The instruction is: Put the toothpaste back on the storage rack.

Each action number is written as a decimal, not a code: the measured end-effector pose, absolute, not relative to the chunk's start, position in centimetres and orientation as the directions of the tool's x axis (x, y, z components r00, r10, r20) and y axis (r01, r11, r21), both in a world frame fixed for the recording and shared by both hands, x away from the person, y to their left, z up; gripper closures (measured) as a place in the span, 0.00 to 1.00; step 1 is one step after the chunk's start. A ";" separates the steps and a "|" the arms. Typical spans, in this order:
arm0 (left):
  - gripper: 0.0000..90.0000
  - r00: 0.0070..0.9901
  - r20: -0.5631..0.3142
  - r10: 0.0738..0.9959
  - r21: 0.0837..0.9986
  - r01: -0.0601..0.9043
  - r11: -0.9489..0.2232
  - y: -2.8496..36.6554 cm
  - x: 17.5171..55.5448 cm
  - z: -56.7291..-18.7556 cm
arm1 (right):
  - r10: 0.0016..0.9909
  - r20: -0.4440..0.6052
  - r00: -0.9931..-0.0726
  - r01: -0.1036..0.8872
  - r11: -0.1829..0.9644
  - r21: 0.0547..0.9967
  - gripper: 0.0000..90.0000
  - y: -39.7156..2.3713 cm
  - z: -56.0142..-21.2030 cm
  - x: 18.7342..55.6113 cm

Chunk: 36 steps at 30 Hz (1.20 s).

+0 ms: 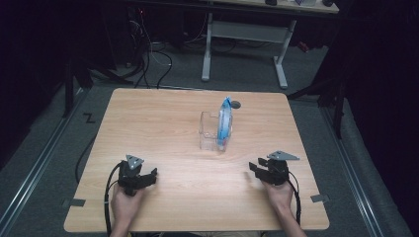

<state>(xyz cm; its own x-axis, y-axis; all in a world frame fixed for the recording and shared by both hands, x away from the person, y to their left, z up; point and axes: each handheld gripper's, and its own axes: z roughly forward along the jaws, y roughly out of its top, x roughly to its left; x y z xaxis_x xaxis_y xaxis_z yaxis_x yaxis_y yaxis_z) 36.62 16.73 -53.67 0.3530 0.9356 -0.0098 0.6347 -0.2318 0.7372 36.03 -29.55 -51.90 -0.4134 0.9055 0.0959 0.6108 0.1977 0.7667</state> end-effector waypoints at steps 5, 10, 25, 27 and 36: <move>0.26 0.353 -0.009 0.935 0.737 0.635 -0.232 16.7 36.6 -53.7 | 0.909 0.091 -0.407 0.628 0.206 0.751 0.56 -29.5 -52.4 36.1; 0.26 0.353 -0.009 0.935 0.737 0.635 -0.232 16.7 36.6 -53.7 | 0.907 0.087 -0.413 0.631 0.216 0.745 0.56 -29.3 -52.7 36.3; 0.26 0.353 -0.009 0.936 0.737 0.635 -0.232 16.7 36.6 -53.7 | 0.903 0.001 -0.430 0.612 0.291 0.736 0.54 -28.6 -53.1 36.4; 0.26 0.354 -0.009 0.935 0.736 0.635 -0.233 16.7 36.6 -53.7 | 0.900 -0.022 -0.436 0.605 0.311 0.733 0.53 -28.4 -53.1 36.3; 0.26 0.355 -0.009 0.935 0.737 0.634 -0.234 16.7 36.6 -53.7 | 0.902 -0.019 -0.432 0.610 0.307 0.730 0.49 -28.4 -53.1 36.3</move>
<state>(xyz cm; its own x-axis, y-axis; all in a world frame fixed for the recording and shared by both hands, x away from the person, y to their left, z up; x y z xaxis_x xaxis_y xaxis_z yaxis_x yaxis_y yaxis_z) 36.59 16.73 -53.67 0.3547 0.9349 -0.0088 0.6341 -0.2336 0.7371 36.33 -28.43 -53.08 -0.4322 0.9016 -0.0187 0.6099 0.3075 0.7304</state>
